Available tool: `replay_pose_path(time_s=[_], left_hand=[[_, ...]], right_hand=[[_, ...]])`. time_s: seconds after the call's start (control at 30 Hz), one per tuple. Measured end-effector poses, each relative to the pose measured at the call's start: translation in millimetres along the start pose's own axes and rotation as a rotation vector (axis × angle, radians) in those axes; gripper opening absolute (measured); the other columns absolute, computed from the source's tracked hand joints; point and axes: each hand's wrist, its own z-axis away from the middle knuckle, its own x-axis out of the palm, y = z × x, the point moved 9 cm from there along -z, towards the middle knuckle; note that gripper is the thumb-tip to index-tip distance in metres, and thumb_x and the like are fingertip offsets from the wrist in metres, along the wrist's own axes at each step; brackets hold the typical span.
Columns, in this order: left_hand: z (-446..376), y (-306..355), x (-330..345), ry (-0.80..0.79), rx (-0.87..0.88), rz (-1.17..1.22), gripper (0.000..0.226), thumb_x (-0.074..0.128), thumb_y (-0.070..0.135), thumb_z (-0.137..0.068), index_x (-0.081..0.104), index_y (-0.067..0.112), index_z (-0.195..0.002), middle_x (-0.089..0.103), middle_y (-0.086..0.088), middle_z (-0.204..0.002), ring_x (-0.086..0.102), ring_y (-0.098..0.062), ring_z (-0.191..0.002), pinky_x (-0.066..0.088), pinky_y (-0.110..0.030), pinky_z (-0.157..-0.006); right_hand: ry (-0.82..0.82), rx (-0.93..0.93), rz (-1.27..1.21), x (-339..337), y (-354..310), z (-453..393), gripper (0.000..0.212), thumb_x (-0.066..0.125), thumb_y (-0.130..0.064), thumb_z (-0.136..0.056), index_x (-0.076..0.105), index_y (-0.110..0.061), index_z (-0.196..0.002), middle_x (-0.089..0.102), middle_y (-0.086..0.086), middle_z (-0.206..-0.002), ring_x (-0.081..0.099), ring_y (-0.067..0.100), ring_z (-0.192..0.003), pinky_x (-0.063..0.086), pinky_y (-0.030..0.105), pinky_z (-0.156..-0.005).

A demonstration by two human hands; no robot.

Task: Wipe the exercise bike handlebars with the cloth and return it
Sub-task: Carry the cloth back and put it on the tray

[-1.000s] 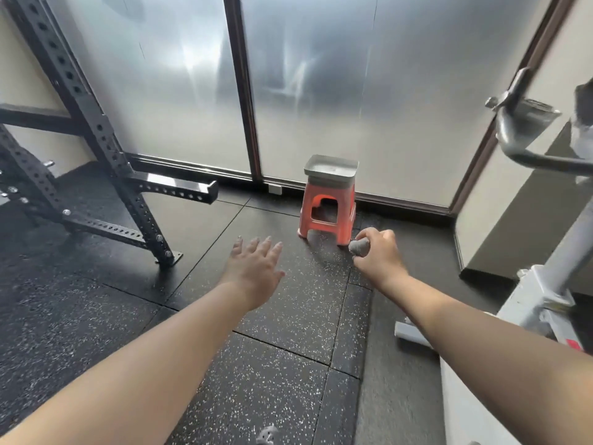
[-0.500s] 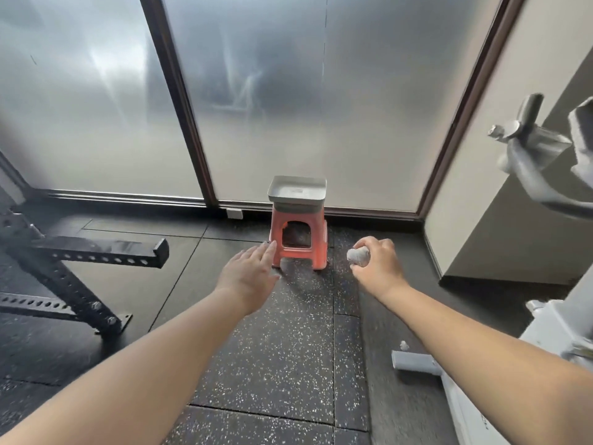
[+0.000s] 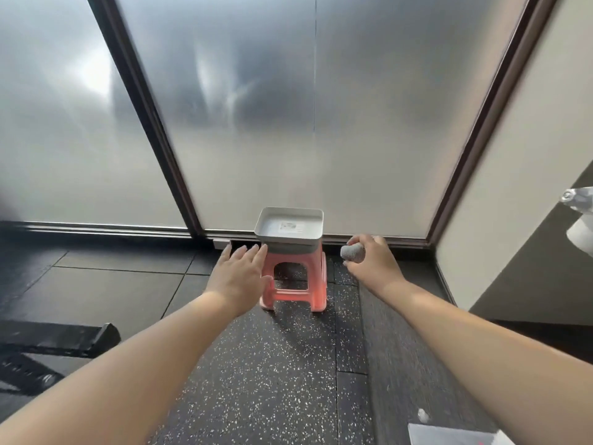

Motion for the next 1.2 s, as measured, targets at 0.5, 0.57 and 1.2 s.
replay_pose_path(time_s=[0.5, 0.57, 1.2], left_hand=[[-214.6, -59.3, 14.2, -0.005, 0.014, 0.247, 0.070, 0.041, 0.041, -0.093, -0.003, 0.032, -0.147, 0.022, 0.002, -0.154, 0.049, -0.025, -0.121, 0.044, -0.040, -0.093], [-249.7, -65.3, 8.0, 0.037, 0.080, 0.265, 0.070, 0.044, 0.038, -0.093, 0.001, 0.032, -0.147, 0.028, 0.003, -0.152, 0.048, -0.024, -0.123, 0.041, -0.039, -0.096], [-486.4, -101.2, 53.9, -0.286, -0.180, 1.505, 0.014, 0.072, 0.024, -0.079, 0.068, 0.017, -0.090, 0.071, 0.000, -0.088, 0.062, -0.012, -0.081, 0.045, -0.029, -0.077]], right_hand=[[-0.049, 0.098, -0.119, 61.2, -11.6, -200.4, 0.042, 0.075, -0.031, -0.077, 0.056, -0.022, -0.113, 0.044, 0.004, -0.112, 0.048, 0.017, -0.094, 0.036, 0.022, -0.084], [-0.073, 0.120, -0.161, 73.0, -20.8, -231.8, 0.044, 0.073, -0.035, -0.078, 0.055, -0.024, -0.116, 0.043, 0.003, -0.115, 0.047, 0.016, -0.097, 0.037, 0.022, -0.086], [-0.219, -0.058, -0.445, 146.4, -61.6, -443.5, 0.105, 0.078, -0.007, -0.069, 0.015, -0.054, -0.139, 0.045, 0.001, -0.127, 0.060, 0.020, -0.074, 0.053, 0.026, -0.050]])
